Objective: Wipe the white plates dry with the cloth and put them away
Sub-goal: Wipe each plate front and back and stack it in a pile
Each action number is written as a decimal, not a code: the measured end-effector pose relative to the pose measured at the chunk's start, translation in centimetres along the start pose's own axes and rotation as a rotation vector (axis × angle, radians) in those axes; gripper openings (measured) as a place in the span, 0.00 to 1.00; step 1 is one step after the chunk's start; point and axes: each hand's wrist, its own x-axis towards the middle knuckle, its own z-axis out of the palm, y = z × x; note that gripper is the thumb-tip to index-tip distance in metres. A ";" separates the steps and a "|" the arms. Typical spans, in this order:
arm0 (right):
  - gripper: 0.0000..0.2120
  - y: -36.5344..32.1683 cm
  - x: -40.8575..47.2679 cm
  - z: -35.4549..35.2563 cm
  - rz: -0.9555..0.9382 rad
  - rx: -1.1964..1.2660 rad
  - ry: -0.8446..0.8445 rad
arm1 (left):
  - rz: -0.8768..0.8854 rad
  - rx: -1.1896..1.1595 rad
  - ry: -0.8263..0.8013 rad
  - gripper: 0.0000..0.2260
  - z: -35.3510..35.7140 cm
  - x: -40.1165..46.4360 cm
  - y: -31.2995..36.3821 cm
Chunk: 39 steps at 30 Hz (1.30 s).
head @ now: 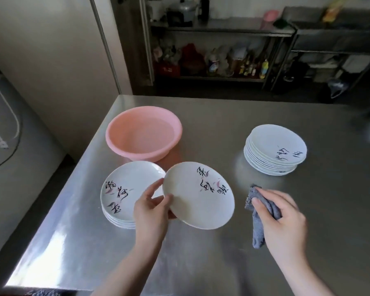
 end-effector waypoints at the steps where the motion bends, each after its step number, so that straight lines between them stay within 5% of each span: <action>1: 0.14 0.7 0.6 -1.4 0.007 -0.005 0.021 | -0.010 0.005 -0.028 0.21 1.5 -0.6 -0.7; 8: 0.11 6.8 3.7 -11.3 0.046 -0.046 0.035 | -0.190 0.072 -0.141 0.21 12.1 -6.0 -8.4; 15: 0.15 12.6 5.5 -16.6 0.077 -0.071 -0.112 | -0.254 0.123 -0.059 0.20 19.4 -9.8 -12.5; 20: 0.20 14.4 5.3 -16.5 0.109 -0.065 -0.295 | -0.116 0.474 -0.056 0.17 20.2 -10.8 -12.1; 25: 0.15 14.9 5.1 -13.5 0.084 -0.215 -0.505 | 0.016 0.838 -0.116 0.13 19.7 -8.8 -11.0; 31: 0.10 15.8 5.1 -11.7 0.035 -0.605 -0.684 | 0.083 0.746 -0.225 0.17 19.6 -6.9 -11.2; 35: 0.13 15.8 6.5 -9.2 0.010 -0.600 -0.634 | 0.062 0.666 -0.246 0.18 19.3 -6.3 -11.8; 39: 0.12 14.3 5.7 -6.4 -0.138 -0.491 -0.778 | 0.051 0.596 -0.246 0.16 19.2 -6.0 -11.7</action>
